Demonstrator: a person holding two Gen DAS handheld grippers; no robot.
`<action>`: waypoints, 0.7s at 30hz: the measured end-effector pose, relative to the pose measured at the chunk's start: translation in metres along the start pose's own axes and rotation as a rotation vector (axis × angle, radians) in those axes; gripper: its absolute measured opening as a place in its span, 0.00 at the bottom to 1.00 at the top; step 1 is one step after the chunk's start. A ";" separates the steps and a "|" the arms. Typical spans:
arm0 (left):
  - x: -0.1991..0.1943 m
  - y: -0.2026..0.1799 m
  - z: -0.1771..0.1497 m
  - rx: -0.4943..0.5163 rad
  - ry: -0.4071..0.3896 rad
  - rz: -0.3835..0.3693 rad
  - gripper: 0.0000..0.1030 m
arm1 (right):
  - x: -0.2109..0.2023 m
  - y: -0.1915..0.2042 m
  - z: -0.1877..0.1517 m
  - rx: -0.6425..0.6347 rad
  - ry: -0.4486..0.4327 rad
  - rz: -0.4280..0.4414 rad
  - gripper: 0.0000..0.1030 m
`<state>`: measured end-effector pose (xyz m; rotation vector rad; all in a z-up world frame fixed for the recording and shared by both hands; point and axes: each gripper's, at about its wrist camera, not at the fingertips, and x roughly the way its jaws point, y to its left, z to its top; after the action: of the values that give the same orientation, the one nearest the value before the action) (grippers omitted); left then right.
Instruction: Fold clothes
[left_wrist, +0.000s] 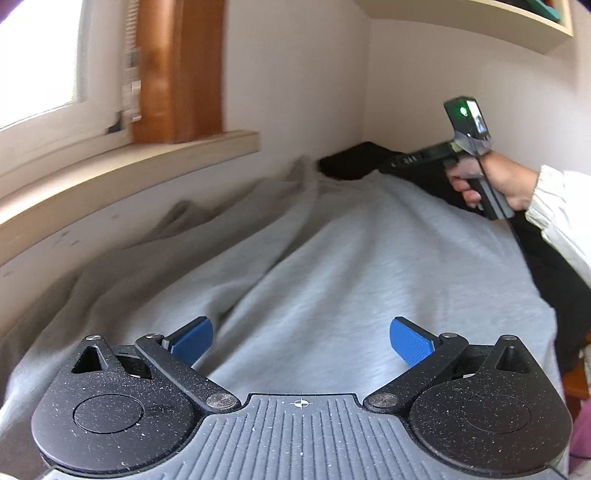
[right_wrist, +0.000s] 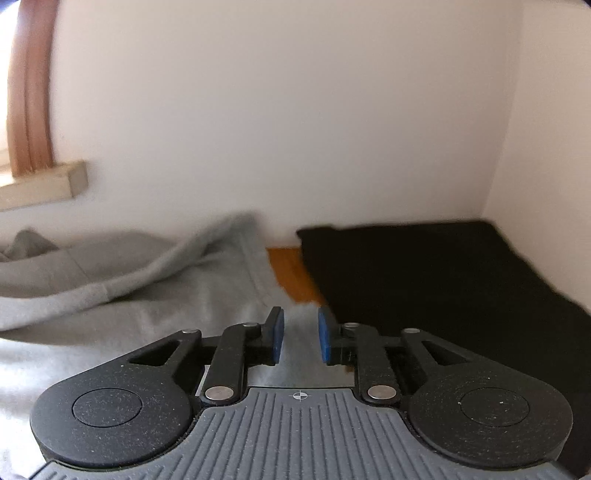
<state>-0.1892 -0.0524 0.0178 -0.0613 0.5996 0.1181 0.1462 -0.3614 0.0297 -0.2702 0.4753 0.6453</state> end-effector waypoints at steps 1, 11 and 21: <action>0.005 -0.006 0.003 0.012 0.007 -0.016 0.99 | -0.009 -0.004 0.001 -0.002 -0.004 0.012 0.30; 0.050 -0.039 0.007 0.092 0.071 -0.069 0.99 | -0.110 -0.068 -0.078 0.067 0.041 0.058 0.54; 0.058 -0.025 0.004 0.036 0.089 0.019 0.94 | -0.143 -0.069 -0.140 0.098 0.100 0.114 0.53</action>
<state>-0.1366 -0.0717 -0.0114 -0.0263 0.6908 0.1236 0.0427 -0.5412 -0.0123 -0.1842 0.6198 0.7196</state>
